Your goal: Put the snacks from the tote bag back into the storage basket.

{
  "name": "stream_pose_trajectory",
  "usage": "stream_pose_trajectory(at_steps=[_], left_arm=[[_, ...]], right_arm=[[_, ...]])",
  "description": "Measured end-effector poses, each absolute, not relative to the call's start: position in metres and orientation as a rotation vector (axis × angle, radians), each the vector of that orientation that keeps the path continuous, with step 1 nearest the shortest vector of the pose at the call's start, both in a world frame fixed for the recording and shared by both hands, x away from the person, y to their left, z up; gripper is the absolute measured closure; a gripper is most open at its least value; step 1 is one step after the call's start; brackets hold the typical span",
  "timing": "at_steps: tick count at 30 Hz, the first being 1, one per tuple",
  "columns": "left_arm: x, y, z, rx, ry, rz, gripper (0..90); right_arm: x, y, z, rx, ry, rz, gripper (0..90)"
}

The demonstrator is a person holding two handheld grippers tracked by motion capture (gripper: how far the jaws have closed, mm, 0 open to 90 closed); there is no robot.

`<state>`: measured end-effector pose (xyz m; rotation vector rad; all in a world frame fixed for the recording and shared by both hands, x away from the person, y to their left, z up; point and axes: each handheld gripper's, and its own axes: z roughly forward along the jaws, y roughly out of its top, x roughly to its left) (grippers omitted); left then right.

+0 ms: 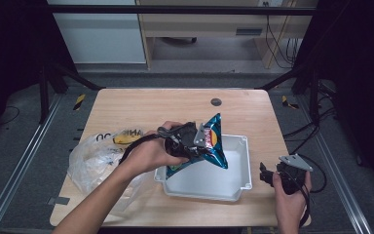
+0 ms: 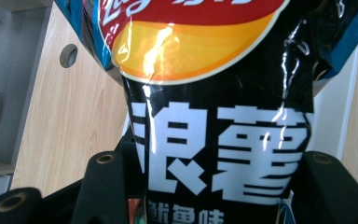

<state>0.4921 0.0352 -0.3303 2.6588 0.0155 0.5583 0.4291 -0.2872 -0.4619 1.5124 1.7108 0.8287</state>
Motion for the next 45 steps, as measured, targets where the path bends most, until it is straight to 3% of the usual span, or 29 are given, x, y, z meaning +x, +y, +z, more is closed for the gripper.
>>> stream_pose_trajectory(at_steps=[45], left_arm=[[0.497, 0.028, -0.373, 2.708, -0.004, 0.521, 47.1]], right_arm=[[0.43, -0.287, -0.463, 1.506, 1.721, 0.824, 5.8]])
